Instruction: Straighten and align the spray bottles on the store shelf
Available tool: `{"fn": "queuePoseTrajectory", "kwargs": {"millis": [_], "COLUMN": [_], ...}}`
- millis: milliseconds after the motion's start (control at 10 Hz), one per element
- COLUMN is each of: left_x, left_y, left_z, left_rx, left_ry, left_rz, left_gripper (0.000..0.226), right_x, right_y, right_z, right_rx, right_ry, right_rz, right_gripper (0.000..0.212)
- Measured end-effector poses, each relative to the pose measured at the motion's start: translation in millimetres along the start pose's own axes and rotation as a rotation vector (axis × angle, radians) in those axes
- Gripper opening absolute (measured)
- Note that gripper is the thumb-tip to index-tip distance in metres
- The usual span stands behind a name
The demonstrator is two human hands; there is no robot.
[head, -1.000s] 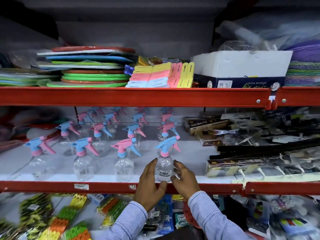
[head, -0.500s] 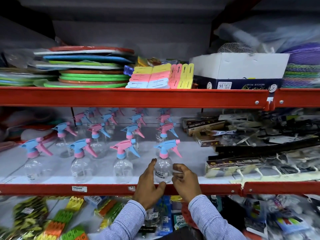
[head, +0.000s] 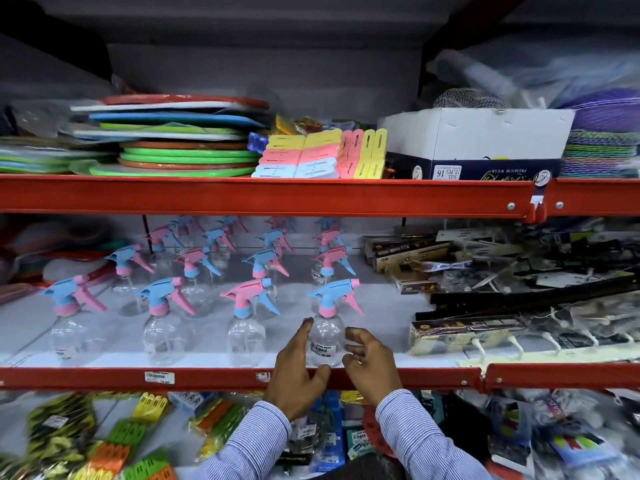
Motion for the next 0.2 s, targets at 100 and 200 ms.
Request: {"fn": "queuePoseTrajectory", "kwargs": {"millis": [100,200], "left_x": [-4.4,-8.6], "left_y": [3.1,6.9], "left_z": [2.7,6.8], "left_rx": [0.015,0.042], "left_ry": [-0.034,-0.102], "left_rz": [0.011,0.066], "left_gripper": [0.082,0.081], "right_x": [-1.7,-3.1], "right_y": [0.9,4.6], "right_z": [1.0,2.4], "right_rx": [-0.037,-0.087], "right_ry": [0.006,0.022], "right_rz": [-0.005,0.051], "right_gripper": [0.049,0.055]}}
Point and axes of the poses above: each hand's wrist, its own x-axis towards the middle knuckle, its own y-axis out of the back of the hand, z = x × y, the point moved 1 cm from there along x, towards the middle knuckle, and after that the axes turned 3 degrees about z, right-handed, at the moved point
